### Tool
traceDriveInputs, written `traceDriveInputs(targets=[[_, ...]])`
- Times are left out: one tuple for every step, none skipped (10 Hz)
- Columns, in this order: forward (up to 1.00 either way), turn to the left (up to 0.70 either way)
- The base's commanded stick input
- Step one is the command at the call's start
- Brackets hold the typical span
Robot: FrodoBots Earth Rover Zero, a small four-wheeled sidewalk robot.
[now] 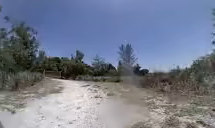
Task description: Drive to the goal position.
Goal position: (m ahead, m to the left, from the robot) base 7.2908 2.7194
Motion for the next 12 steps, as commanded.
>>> traceDriveInputs(targets=[[0.7,0.0],[0.7,0.0],[0.7,0.0],[0.7,0.0],[0.7,0.0],[0.7,0.0],[0.7,0.0],[0.7,0.0],[0.7,0.0],[0.7,0.03],[0.7,0.1],[0.7,0.14]])
